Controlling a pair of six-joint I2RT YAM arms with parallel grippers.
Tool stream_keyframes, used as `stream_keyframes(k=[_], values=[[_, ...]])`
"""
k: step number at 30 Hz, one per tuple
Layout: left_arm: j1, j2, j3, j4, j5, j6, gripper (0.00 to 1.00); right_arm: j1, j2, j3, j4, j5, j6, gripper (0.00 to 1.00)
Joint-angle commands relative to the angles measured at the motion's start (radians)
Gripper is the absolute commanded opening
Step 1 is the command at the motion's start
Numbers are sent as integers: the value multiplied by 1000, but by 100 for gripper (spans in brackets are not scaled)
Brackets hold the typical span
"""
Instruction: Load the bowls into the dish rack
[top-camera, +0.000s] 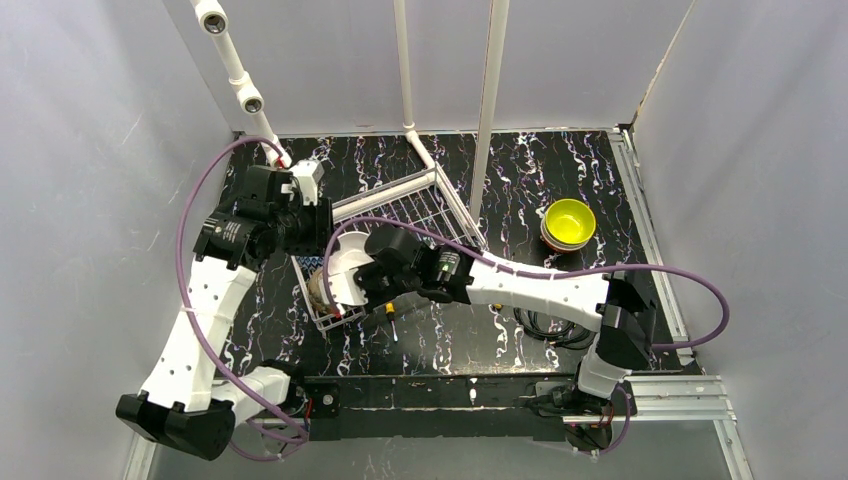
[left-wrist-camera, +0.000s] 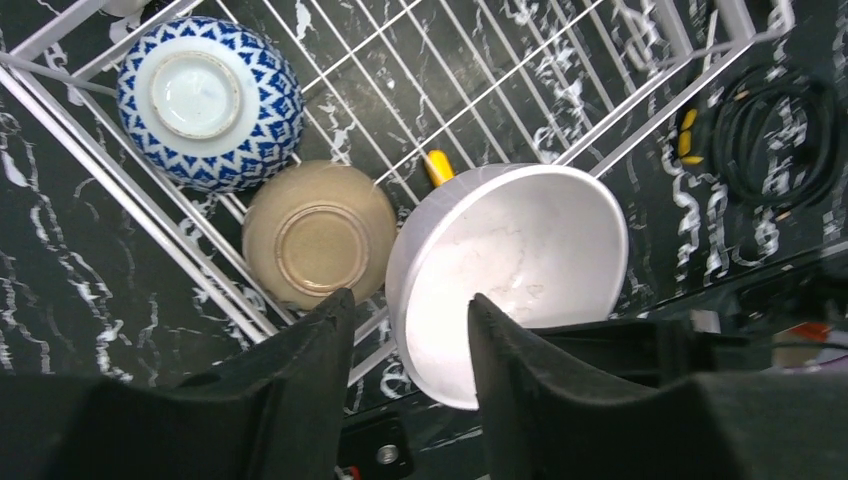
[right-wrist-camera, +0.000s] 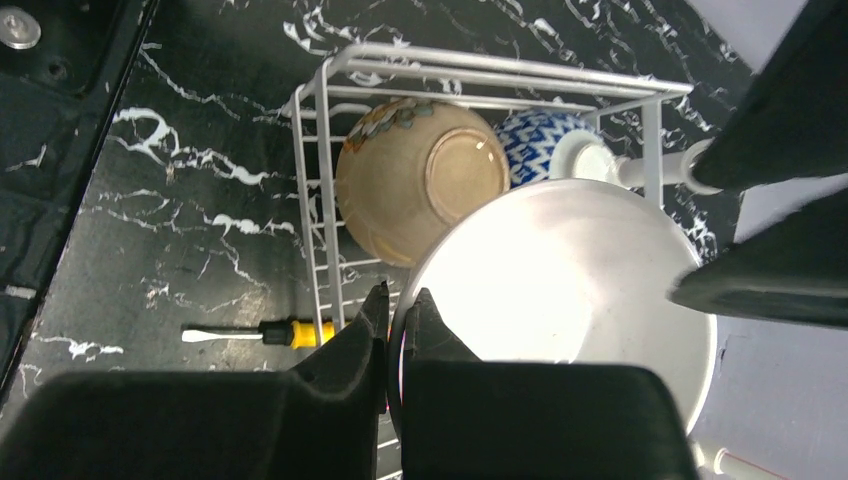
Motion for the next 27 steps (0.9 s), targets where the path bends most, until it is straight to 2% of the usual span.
stream_keyframes(k=[1, 5, 9, 14, 18, 23, 27], values=[[4, -47, 2, 44, 52, -63, 51, -1, -84, -48, 129, 6, 27, 1], [3, -108, -20, 114, 61, -95, 73, -4, -98, -60, 121, 11, 55, 1], [4, -178, -46, 175, -54, -137, 86, -9, -128, -96, 137, 15, 77, 1], [3, -250, -77, 204, -274, -189, 92, -27, -172, -163, 206, 3, 148, 1], [4, -300, -98, 218, -399, -220, 94, -80, -166, -147, 217, -43, 330, 1], [3, -369, -134, 264, -388, -196, 96, -168, -159, -174, 342, -123, 576, 1], [4, -395, -153, 269, -387, -185, 97, -228, -126, -165, 429, -89, 838, 1]])
